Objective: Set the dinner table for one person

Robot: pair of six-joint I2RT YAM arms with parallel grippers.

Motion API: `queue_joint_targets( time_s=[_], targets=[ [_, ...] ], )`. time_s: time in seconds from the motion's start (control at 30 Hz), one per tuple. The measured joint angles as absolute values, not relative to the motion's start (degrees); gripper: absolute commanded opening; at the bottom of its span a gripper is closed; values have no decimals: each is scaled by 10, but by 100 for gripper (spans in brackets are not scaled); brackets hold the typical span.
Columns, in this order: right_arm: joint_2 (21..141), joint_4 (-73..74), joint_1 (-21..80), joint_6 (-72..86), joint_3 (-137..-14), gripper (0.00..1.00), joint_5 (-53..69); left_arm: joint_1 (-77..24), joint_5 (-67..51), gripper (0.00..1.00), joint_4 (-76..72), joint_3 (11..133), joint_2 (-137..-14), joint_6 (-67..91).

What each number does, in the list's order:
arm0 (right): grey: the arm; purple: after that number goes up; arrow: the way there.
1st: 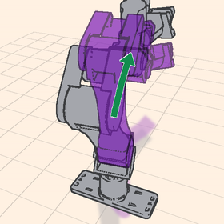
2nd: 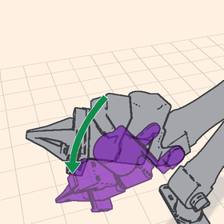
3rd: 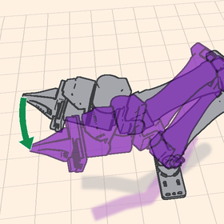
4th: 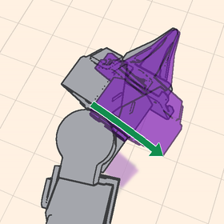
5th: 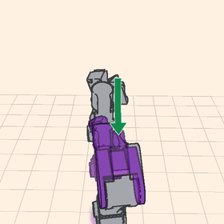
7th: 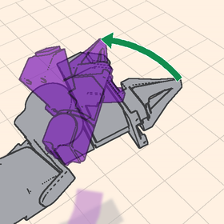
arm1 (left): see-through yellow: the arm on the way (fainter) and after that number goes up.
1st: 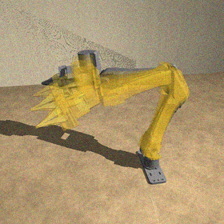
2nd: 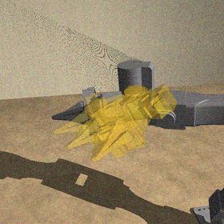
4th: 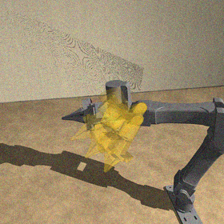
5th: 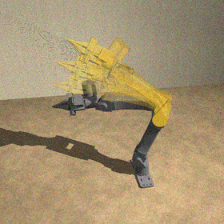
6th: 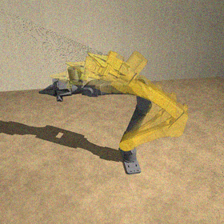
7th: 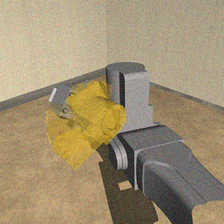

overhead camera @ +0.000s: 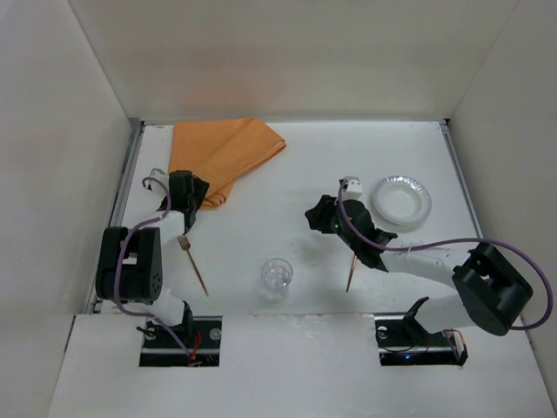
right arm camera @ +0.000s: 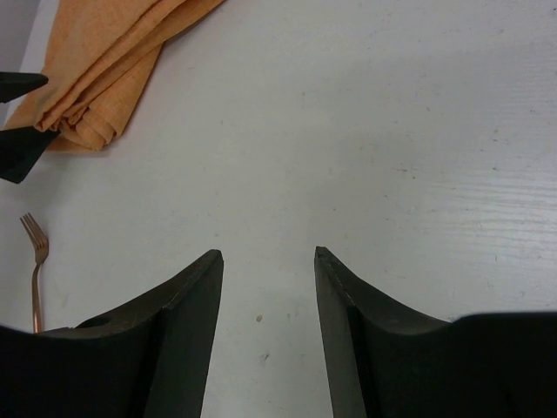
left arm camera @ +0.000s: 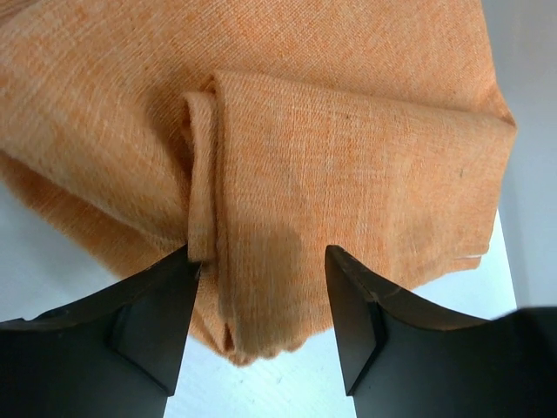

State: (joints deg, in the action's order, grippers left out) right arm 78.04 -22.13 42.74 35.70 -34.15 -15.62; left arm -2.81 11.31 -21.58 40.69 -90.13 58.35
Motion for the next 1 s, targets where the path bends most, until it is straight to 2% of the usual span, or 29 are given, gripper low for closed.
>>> queue_joint_targets(
  time_s=[0.33,0.7,1.0],
  targets=[
    [809,-214,431,357,-355,53,-146,-44,149,58,-176,375,-785,582],
    [809,-212,433,356,-355,53,-145,-24,133,56,-169,425,-887,567],
    [809,-211,433,356,-355,53,-144,-14,124,56,-169,430,-903,567]
  ],
)
